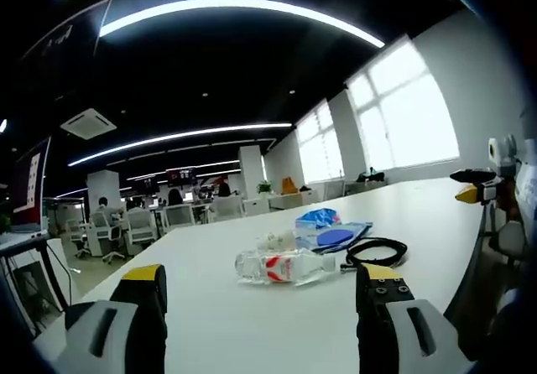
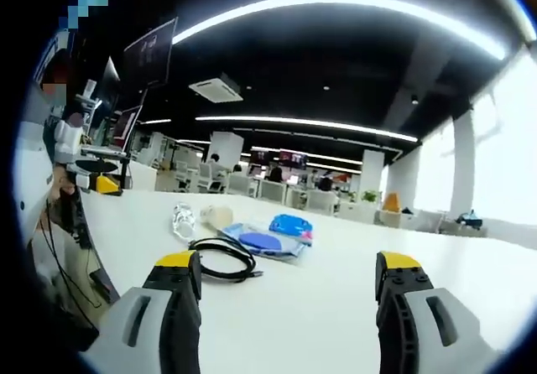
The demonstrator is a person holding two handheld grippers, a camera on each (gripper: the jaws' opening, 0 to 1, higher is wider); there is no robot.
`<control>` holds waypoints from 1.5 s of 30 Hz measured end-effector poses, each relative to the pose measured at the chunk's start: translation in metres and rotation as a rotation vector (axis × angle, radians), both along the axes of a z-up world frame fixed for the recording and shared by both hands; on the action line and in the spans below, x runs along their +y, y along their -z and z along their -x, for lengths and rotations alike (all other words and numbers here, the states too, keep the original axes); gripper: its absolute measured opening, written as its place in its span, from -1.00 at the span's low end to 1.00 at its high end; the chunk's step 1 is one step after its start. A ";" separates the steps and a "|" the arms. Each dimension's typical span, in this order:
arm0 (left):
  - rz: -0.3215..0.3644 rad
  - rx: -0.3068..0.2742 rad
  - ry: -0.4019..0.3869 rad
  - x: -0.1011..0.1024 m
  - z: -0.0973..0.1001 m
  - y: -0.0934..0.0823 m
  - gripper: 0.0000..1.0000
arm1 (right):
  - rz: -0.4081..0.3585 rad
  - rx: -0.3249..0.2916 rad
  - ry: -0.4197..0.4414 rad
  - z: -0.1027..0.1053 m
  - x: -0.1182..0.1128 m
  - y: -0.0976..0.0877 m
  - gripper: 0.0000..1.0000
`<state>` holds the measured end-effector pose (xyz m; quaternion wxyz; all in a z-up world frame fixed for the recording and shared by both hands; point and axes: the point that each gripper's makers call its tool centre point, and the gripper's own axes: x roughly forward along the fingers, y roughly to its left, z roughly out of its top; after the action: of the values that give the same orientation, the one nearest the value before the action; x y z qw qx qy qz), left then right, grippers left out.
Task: Arrange the tabletop items into an orderly group along one side of the table until the central work area is clear of visible clutter.
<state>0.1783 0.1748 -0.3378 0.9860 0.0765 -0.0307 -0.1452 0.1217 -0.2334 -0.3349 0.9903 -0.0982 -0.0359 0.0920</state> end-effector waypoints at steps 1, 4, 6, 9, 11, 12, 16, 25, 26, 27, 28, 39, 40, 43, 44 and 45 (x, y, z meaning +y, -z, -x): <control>-0.003 0.002 -0.001 0.000 0.000 0.000 0.86 | -0.005 -0.001 -0.002 0.000 0.000 0.000 0.66; -0.011 0.006 -0.004 0.001 0.000 0.002 0.86 | -0.019 -0.003 -0.007 0.001 0.000 0.000 0.66; -0.033 0.009 -0.010 0.001 -0.001 0.004 0.86 | -0.020 -0.001 -0.004 0.002 -0.001 0.001 0.66; -0.086 0.014 -0.026 0.001 -0.002 0.008 0.86 | -0.024 0.004 0.003 0.003 -0.003 0.004 0.65; -0.091 0.015 -0.023 -0.001 -0.002 0.009 0.86 | -0.028 0.007 0.002 0.003 -0.003 0.006 0.65; -0.092 0.013 -0.020 -0.002 -0.002 0.008 0.86 | -0.029 0.008 0.002 0.003 -0.003 0.006 0.65; -0.106 0.005 -0.027 -0.003 -0.002 0.007 0.86 | -0.027 0.014 0.002 0.004 -0.003 0.009 0.65; -0.180 -0.011 -0.035 -0.005 -0.003 0.002 0.86 | -0.022 0.007 0.007 0.005 -0.005 0.010 0.59; -0.193 -0.011 -0.033 -0.006 -0.004 0.002 0.85 | -0.025 0.009 0.008 0.005 -0.006 0.011 0.59; -0.210 -0.012 -0.032 -0.007 -0.005 0.002 0.85 | -0.028 0.012 0.008 0.006 -0.006 0.012 0.59; -0.215 -0.012 -0.032 -0.007 -0.005 0.002 0.85 | -0.029 0.013 0.008 0.006 -0.006 0.012 0.59; -0.341 -0.068 -0.005 -0.013 -0.013 -0.017 0.84 | -0.028 0.015 0.027 0.011 -0.013 0.013 0.59; -0.351 -0.071 0.003 -0.015 -0.014 -0.018 0.84 | -0.029 0.015 0.028 0.011 -0.014 0.013 0.59; -0.382 -0.079 0.020 -0.022 -0.017 -0.020 0.83 | -0.030 0.016 0.030 0.011 -0.014 0.014 0.59; -0.396 -0.079 0.029 -0.025 -0.018 -0.019 0.83 | -0.029 0.017 0.030 0.011 -0.014 0.014 0.59; -0.406 -0.082 0.038 -0.028 -0.019 -0.019 0.83 | -0.028 0.018 0.030 0.011 -0.014 0.014 0.59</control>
<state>0.1972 0.1464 -0.3184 0.9454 0.2787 -0.0424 -0.1636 0.1107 -0.2476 -0.3490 0.9931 -0.0839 -0.0268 0.0775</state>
